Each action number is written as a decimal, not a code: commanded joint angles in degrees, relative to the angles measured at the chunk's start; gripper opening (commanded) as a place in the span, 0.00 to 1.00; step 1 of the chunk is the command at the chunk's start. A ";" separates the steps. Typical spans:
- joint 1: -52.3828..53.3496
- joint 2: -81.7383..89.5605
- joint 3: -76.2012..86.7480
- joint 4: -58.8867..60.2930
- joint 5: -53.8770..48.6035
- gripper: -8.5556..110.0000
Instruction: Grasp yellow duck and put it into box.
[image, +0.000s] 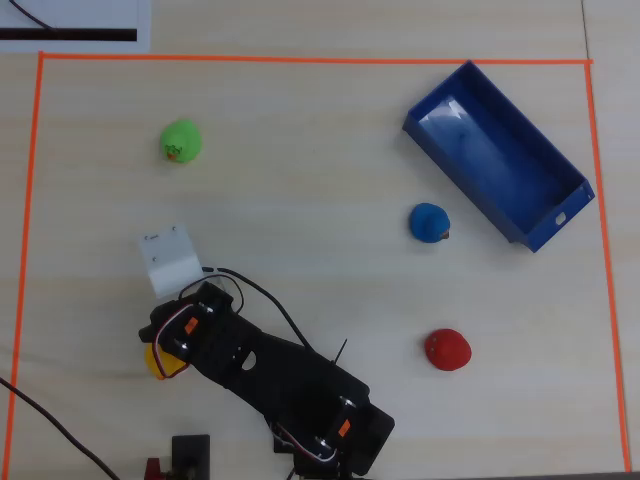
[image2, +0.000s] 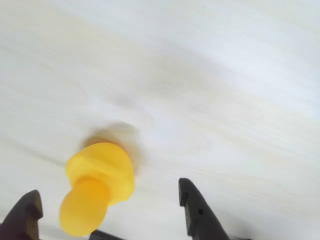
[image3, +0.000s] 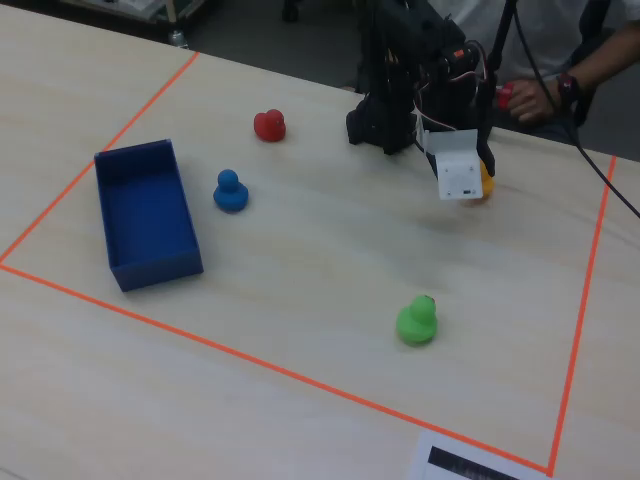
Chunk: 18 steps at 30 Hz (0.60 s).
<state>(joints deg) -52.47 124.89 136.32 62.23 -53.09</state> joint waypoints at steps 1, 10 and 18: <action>-0.88 1.41 -0.09 -0.97 0.70 0.37; -2.37 -0.35 2.11 -4.66 1.93 0.37; -5.10 -2.20 4.31 -7.38 3.34 0.37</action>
<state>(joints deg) -56.34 122.87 140.62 56.07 -50.36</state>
